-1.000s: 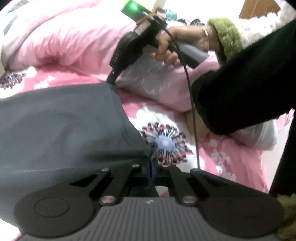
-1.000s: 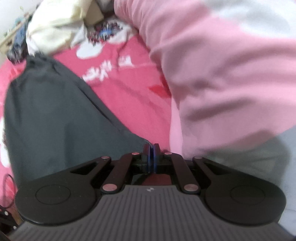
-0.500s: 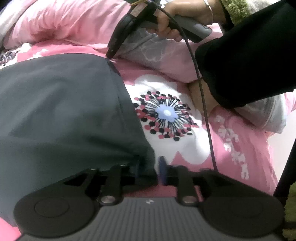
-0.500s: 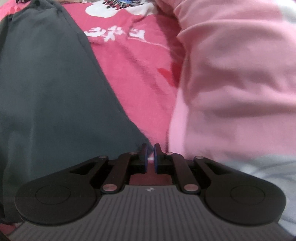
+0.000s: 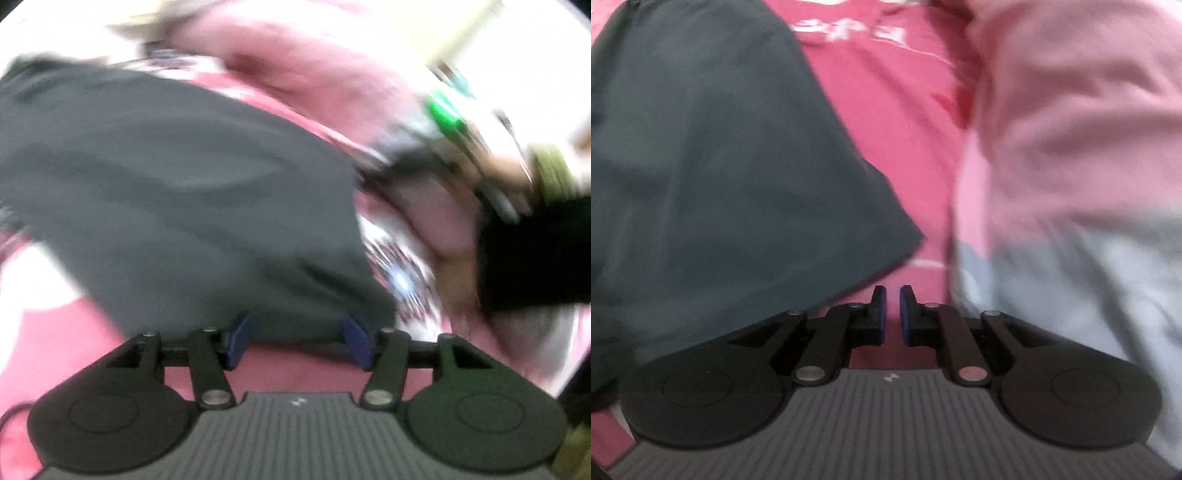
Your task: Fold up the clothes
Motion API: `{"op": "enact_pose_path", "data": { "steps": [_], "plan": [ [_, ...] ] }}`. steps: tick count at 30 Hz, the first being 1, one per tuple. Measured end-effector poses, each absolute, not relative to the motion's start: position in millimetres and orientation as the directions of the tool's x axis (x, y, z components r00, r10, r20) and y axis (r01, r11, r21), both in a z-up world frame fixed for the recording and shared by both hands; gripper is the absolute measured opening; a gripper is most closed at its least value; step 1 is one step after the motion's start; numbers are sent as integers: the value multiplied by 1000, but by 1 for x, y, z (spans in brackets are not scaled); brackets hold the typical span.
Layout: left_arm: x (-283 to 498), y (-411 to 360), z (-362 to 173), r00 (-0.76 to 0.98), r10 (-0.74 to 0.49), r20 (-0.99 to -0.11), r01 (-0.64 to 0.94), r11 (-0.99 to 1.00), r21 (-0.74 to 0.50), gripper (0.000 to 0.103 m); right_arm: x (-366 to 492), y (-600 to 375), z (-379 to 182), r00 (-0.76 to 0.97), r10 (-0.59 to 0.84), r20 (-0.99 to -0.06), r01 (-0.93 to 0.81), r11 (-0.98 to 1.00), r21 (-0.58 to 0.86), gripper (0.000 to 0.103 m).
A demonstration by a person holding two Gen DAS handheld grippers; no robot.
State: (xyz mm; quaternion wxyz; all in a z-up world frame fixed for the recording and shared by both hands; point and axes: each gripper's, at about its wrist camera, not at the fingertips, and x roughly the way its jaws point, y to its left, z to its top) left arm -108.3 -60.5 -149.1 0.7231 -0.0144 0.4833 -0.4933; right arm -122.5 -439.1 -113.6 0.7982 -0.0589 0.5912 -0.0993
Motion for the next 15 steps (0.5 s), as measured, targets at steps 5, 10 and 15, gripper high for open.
{"op": "enact_pose_path", "data": {
  "steps": [5,10,15],
  "plan": [
    [-83,-15,-152,157,-719,-676,540,636,-551,56,-139,-417,-68,437,-173,-883,-14,980,-199,7],
    [-69,-1,-166,205,-672,-711,411,719,-561,49,-156,-342,-31,456,155,-876,-440,895,-70,32],
    [-58,-1,-177,214,-668,-713,302,739,-602,45,-185,-263,-39,320,276,-906,-768,635,-78,33]
  ]
}}
